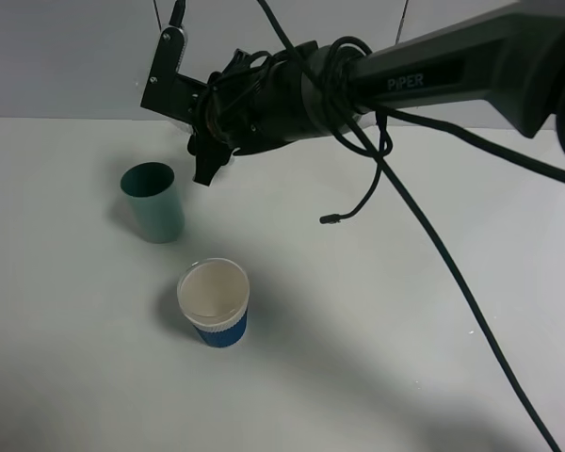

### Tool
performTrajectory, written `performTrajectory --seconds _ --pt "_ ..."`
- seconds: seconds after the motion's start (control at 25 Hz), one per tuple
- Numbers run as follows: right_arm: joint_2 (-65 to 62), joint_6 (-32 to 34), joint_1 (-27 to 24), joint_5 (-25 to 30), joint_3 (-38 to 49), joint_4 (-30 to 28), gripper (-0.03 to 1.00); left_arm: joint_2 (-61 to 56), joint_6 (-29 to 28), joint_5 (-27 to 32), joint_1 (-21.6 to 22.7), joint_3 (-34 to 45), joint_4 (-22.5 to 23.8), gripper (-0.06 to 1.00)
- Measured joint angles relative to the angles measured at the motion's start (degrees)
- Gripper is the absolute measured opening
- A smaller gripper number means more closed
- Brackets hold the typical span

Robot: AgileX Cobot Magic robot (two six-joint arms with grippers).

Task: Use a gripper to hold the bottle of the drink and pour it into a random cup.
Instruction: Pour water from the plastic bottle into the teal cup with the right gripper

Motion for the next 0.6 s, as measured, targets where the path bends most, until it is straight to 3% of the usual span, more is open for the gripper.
performTrajectory --seconds 0.28,0.6 --pt "1.34 -0.02 0.68 1.34 -2.35 -1.2 0.57 0.0 0.0 0.0 0.0 0.0 0.02 0.99" --pt "2.76 -4.91 1.56 2.12 -2.55 -1.5 0.57 0.0 0.0 0.0 0.0 0.0 0.12 0.99"
